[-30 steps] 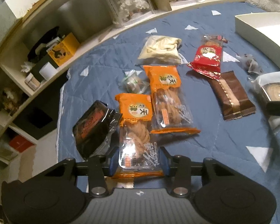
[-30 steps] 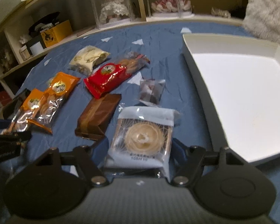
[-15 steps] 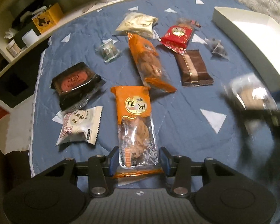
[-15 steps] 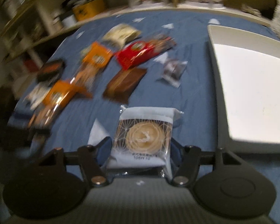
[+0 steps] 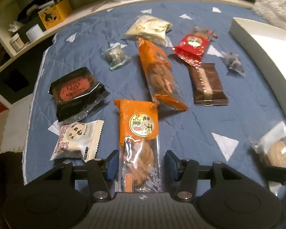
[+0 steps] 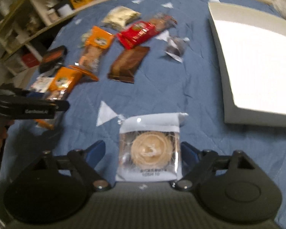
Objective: Organize snacks
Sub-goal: 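Carry the clear cookie pack with the right tool while the left tool carries the orange pack to the tray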
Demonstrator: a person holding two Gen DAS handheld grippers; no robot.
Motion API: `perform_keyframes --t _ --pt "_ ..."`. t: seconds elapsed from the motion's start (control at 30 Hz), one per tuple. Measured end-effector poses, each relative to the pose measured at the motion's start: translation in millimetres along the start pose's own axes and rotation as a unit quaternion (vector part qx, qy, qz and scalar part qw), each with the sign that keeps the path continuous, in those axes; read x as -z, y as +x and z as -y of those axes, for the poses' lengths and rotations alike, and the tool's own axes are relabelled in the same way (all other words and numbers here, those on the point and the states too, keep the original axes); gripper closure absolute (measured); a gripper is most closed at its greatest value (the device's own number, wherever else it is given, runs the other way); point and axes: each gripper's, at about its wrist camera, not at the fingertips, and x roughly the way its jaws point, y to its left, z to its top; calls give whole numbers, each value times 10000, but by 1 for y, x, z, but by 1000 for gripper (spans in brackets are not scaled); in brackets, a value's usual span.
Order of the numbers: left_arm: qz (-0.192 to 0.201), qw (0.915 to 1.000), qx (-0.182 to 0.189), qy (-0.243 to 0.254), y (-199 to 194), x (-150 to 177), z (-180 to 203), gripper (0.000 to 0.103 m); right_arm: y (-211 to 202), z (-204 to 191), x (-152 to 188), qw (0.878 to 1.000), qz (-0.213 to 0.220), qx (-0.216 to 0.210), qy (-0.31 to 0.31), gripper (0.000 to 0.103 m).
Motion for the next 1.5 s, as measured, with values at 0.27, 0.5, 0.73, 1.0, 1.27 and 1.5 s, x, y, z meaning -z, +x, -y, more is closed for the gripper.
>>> perform_keyframes --t 0.27,0.5,0.73,1.0,1.27,1.5 --pt "-122 9997 -152 -148 -3 0 1 59 4 4 0 9997 -38 -63 -223 34" --pt "104 9970 -194 -744 -31 9 -9 60 -25 10 -13 9978 555 -152 -325 34" --pt "838 9889 -145 -1219 -69 4 -11 61 -61 37 -30 9943 1056 -97 -112 34" --pt "1457 9819 248 -1188 -99 -20 25 61 -98 67 -49 9881 1497 292 -204 34" --pt "1759 9770 793 -910 -111 -53 94 61 -121 127 -48 9832 1721 565 205 34" --pt "1729 9737 1217 -852 -102 -78 159 61 -116 166 -49 9808 1741 642 605 34"
